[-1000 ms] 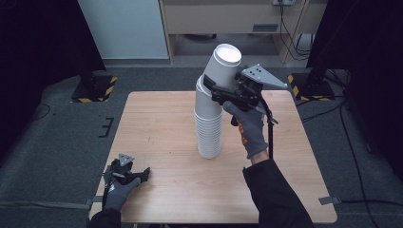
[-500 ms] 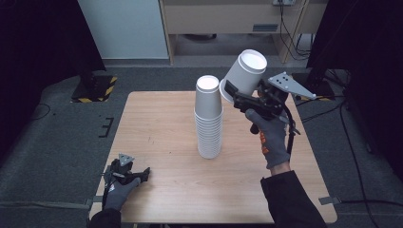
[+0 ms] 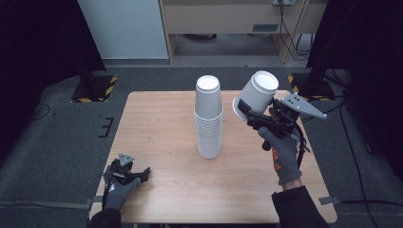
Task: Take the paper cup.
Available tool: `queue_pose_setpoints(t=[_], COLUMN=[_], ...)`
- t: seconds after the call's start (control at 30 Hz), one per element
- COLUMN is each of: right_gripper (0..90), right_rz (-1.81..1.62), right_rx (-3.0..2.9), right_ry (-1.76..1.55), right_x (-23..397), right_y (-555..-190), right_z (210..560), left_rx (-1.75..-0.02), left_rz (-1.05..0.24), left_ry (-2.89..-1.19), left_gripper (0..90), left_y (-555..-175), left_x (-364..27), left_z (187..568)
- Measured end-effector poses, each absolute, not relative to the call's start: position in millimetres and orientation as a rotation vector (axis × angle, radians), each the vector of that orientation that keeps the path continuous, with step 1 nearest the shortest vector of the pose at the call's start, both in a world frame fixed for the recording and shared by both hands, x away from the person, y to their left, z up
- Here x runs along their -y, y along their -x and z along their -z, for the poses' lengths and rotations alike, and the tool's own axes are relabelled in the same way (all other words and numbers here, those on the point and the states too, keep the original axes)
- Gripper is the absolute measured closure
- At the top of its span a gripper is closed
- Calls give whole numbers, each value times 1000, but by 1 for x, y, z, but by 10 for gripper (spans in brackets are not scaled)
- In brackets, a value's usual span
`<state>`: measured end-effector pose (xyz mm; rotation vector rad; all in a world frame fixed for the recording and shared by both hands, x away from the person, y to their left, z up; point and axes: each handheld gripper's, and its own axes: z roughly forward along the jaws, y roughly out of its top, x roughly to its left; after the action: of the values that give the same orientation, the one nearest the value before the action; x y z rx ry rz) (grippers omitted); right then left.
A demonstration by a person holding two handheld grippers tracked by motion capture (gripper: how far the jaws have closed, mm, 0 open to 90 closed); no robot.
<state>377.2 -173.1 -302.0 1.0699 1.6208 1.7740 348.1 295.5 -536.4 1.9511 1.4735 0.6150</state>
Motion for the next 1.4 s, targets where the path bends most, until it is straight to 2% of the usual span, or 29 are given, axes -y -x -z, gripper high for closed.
queue_pose_setpoints(t=[1.1,1.4], right_gripper=[138,137], right_rz=[-1761,-1751], right_rx=[-1681,-1701], right_ry=[-1269,-1329], right_x=[215,222], right_y=[-337,-335], right_z=[400,420], left_rx=[-1483,-1488], left_rz=[-616,-632], left_ry=[-1951,-1929], left_gripper=[30,109], left_y=[-348,-345], left_x=[-295,-297], left_z=[536,535])
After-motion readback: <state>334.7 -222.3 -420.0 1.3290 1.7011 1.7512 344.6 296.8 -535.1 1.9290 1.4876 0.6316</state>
